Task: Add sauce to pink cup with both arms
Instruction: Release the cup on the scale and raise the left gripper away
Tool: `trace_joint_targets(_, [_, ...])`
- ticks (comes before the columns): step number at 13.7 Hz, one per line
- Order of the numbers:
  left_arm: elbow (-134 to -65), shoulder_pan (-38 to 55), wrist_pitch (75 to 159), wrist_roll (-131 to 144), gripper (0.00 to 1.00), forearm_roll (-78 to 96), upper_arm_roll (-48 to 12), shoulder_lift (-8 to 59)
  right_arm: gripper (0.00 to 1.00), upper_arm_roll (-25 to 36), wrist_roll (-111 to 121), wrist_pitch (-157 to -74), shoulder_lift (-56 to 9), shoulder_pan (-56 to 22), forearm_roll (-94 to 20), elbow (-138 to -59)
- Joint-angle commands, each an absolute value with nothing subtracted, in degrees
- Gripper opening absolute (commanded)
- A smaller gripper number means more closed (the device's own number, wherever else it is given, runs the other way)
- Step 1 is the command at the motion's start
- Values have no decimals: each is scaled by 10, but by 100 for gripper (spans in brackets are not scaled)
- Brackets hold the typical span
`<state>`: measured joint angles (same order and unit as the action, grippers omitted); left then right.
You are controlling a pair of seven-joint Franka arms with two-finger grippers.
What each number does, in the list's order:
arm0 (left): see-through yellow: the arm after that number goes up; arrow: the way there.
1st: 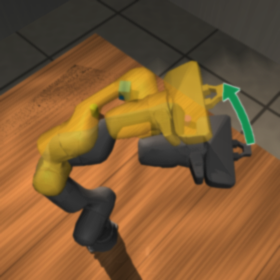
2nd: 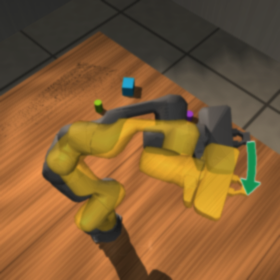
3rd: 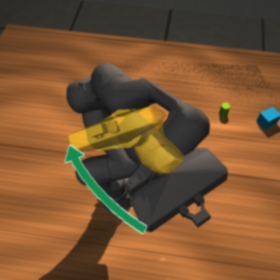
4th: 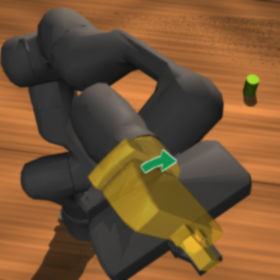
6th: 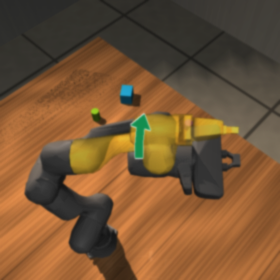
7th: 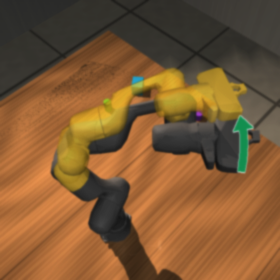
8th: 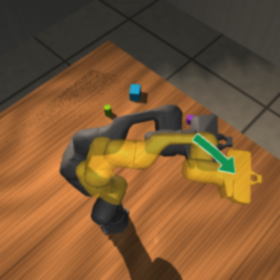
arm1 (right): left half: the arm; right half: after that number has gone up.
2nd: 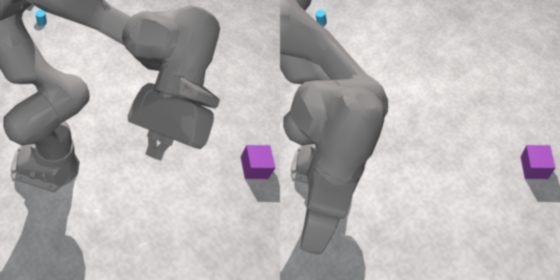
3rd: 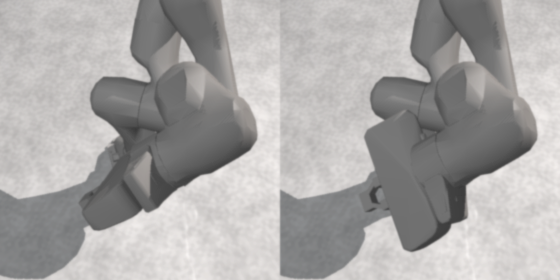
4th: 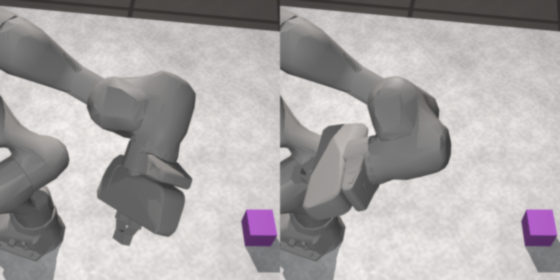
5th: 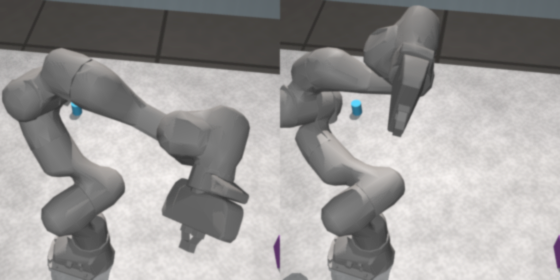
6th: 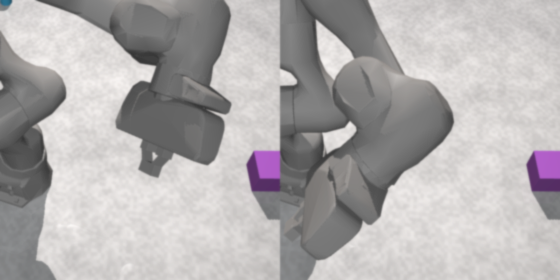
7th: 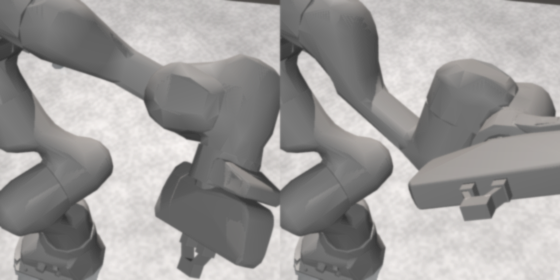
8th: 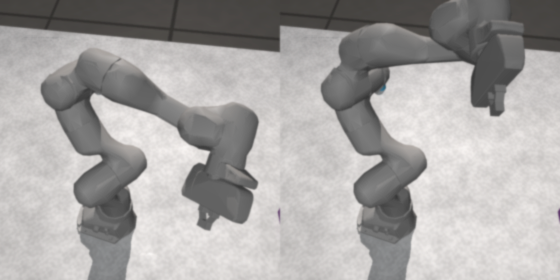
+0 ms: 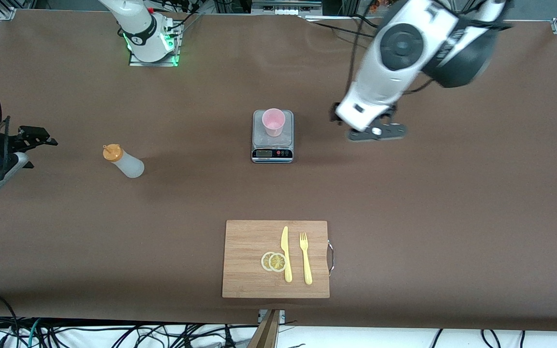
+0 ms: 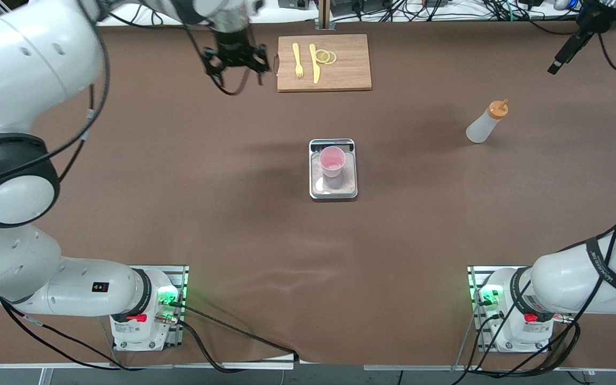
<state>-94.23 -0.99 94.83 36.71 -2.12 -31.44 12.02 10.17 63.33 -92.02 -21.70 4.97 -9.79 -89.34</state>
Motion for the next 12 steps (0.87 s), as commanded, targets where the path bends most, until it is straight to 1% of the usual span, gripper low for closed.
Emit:
trace_joint_targets(1, [-958, -95, 918, 244, 100, -9, -319, 76, 100, 99, 797, -916, -263, 94, -179, -883])
trace_joint_targets(2, [-958, -118, 910, 194, 100, -8, -316, 64, 100, 99, 850, -912, -281, 108, -210, -884])
trace_joint_targets(3, [-961, -128, 907, 147, 100, -6, -297, 47, 100, 99, 900, -909, -298, 121, -240, -887])
trace_joint_targets(4, [-971, -121, 908, 108, 100, 4, -264, 19, 100, 98, 944, -903, -311, 132, -263, -890])
trace_joint_targets(5, [-980, -97, 908, 75, 100, 10, -221, 5, 100, 98, 987, -899, -323, 142, -285, -896])
trace_joint_targets(7, [-983, -7, 910, 18, 100, 12, -96, -10, 100, 98, 1079, -894, -341, 157, -336, -916])
trace_joint_targets(9, [-992, 46, 924, -7, 100, 11, -7, -10, 100, 98, 1156, -866, -352, 170, -389, -938])
trace_joint_targets(10, [-1010, 54, 949, -15, 100, 11, 9, -13, 100, 98, 1190, -853, -358, 177, -402, -947])
trace_joint_targets(12, [-1018, 56, 954, -8, 100, 10, 8, -32, 100, 98, 1263, -821, -367, 187, -431, -964])
